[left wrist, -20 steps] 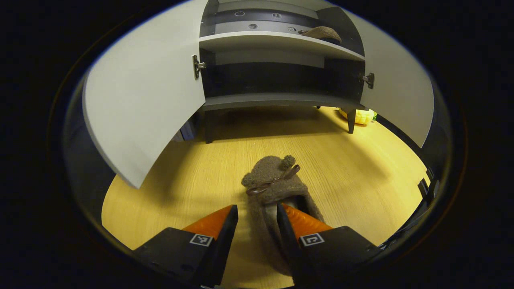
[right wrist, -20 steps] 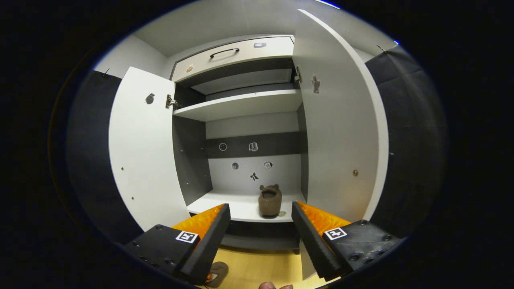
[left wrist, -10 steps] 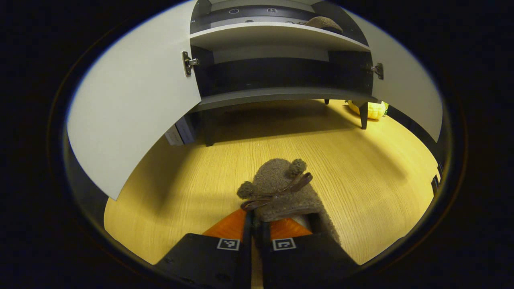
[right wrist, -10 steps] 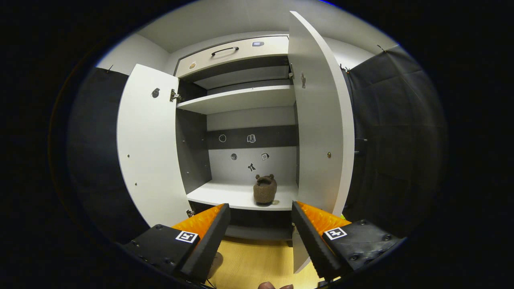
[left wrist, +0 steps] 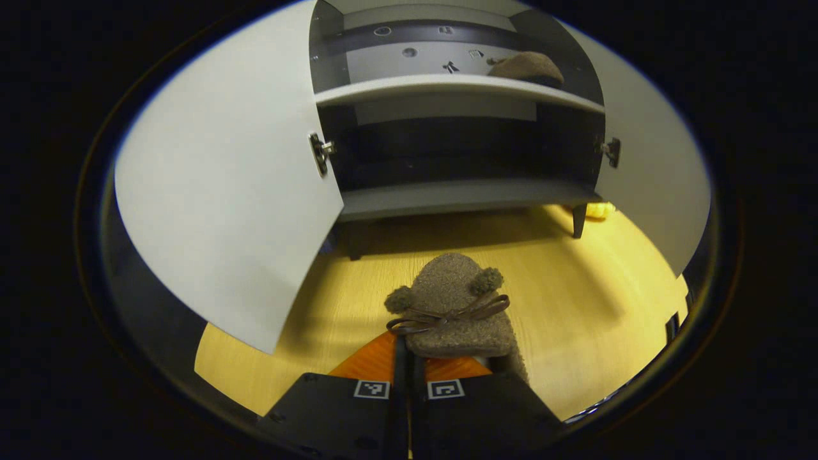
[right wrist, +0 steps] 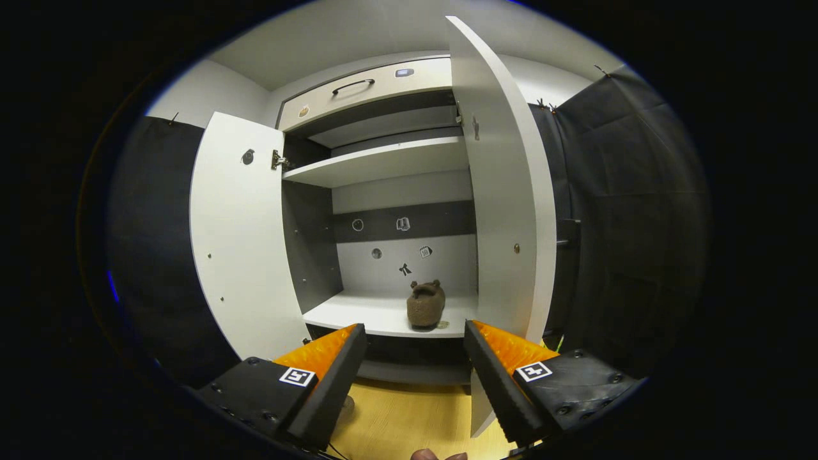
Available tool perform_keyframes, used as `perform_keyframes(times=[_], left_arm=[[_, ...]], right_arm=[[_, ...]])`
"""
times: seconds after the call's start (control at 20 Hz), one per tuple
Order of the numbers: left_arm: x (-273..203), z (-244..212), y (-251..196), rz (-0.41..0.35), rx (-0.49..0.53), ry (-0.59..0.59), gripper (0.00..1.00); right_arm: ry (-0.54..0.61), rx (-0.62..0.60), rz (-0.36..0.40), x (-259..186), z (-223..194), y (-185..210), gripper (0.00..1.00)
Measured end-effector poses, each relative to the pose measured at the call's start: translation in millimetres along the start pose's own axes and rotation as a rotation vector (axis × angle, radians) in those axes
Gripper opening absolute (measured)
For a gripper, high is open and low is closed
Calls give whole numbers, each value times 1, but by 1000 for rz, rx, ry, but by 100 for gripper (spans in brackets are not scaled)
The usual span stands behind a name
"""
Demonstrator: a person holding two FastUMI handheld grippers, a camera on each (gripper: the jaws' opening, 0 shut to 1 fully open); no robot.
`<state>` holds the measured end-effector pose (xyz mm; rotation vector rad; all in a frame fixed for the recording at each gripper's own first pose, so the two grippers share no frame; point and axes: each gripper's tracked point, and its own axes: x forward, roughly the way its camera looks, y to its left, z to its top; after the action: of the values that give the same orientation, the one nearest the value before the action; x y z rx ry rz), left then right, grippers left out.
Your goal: Grab one shoe with the right hand and put it into the shoe cabinet, grab the other shoe with the left hand and put it into the shoe cabinet; then close the right door with the right hand and the left door with the left hand.
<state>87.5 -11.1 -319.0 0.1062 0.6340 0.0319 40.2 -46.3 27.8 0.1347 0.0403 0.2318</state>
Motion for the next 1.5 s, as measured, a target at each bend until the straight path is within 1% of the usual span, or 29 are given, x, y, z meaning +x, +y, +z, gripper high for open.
perform_keyframes(times=[0.05, 0.1, 0.15, 0.2, 0.4, 0.65, 0.85, 1.0, 1.05, 1.15, 1.3, 1.5], left_arm=[[-12, 16, 1, 5, -11, -2, 7], [-24, 34, 1, 7, -25, -9, 7], [-34, 54, 0, 3, -40, -20, 7], [-46, 77, -1, -6, -56, -36, 7], [-77, 172, 4, -15, -74, -139, 7], [-78, 272, -1, -50, -81, -234, 7], [-57, 331, 0, -24, -62, -284, 7], [-30, 366, -3, -43, -93, -288, 7], [-22, 378, -2, -40, -97, -289, 6], [-2, 402, 0, -23, -84, -292, 7], [36, 423, 0, -9, -66, -263, 7], [88, 429, -3, 13, -55, -178, 7]], right_arm=[[-6, 3, -1, -1, 2, -2, 98], [-13, 5, -3, -2, 4, -4, 100], [-18, 7, -2, -3, 5, -6, 98], [-21, 5, -2, -3, 3, -8, 98], [-9, 11, -14, -7, -4, -20, 98], [-8, 12, -24, -13, -11, -29, 98], [2, 9, -41, -20, -19, -33, 98], [12, 17, -60, -24, -23, -38, 98], [14, 17, -69, -25, -24, -40, 98], [15, 17, -86, -26, -24, -46, 98], [10, 21, -105, -29, -23, -53, 98], [11, 26, -132, -32, -23, -62, 98]])
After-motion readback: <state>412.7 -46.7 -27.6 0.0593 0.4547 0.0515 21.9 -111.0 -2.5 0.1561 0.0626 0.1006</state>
